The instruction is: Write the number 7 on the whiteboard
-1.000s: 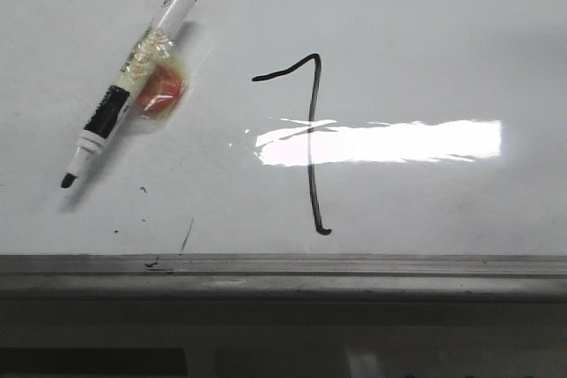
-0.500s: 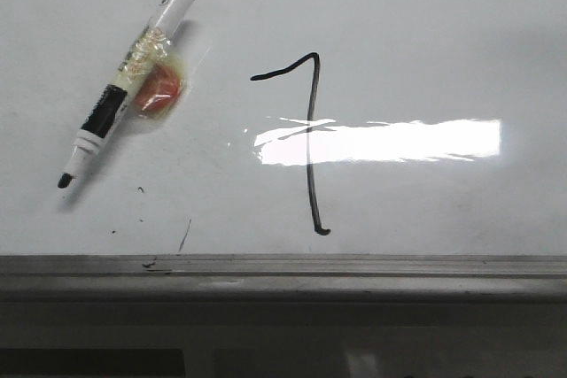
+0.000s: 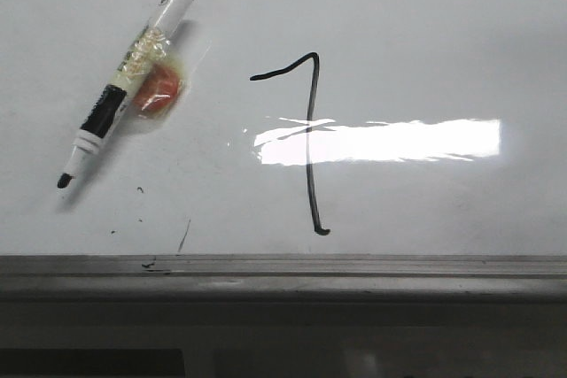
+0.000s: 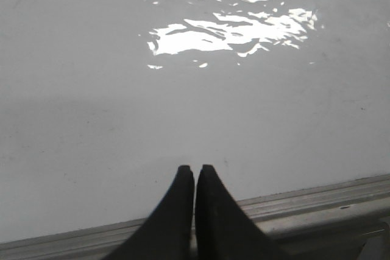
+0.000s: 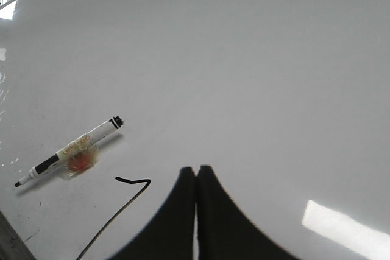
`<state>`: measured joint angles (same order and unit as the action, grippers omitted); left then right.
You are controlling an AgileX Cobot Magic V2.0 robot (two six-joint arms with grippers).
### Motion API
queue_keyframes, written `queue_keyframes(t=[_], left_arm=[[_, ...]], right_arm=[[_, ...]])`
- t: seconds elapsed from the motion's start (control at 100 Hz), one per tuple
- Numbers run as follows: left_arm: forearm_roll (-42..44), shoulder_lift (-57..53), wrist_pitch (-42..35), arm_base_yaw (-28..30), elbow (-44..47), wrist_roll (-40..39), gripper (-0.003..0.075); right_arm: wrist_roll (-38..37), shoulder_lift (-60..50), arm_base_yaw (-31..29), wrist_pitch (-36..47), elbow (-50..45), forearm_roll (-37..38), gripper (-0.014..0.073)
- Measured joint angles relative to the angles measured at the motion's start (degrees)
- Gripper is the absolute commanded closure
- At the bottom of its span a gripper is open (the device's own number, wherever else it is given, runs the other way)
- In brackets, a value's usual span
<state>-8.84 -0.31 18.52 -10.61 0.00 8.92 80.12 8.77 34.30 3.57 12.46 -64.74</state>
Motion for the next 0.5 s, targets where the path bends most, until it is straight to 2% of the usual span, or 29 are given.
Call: queue_keyframes(t=[0.24, 0.3, 0.35, 0.42, 0.5], left_arm=[[0.0, 0.0, -0.13, 0.0, 0.0, 0.0, 0.0741], [0.0, 0.0, -0.13, 0.0, 0.0, 0.0, 0.0741], [0.0, 0.0, -0.13, 0.0, 0.0, 0.0, 0.0741], [0.0, 0.0, -0.13, 0.0, 0.0, 0.0, 0.0741], [0.0, 0.0, -0.13, 0.0, 0.0, 0.0, 0.0741]], right_arm=[[0.0, 0.0, 0.0, 0.0, 0.0, 0.0, 0.0657], [0.0, 0.0, 0.0, 0.0, 0.0, 2.05, 0.0657], [0.0, 0.0, 0.0, 0.0, -0.13, 6.87, 0.0657], [-0.71, 0.0, -0.24, 0.08, -1.21, 18.8, 0.0657], [-7.66, 0.0, -1.88, 0.26, -3.31, 33.62, 0.0657]])
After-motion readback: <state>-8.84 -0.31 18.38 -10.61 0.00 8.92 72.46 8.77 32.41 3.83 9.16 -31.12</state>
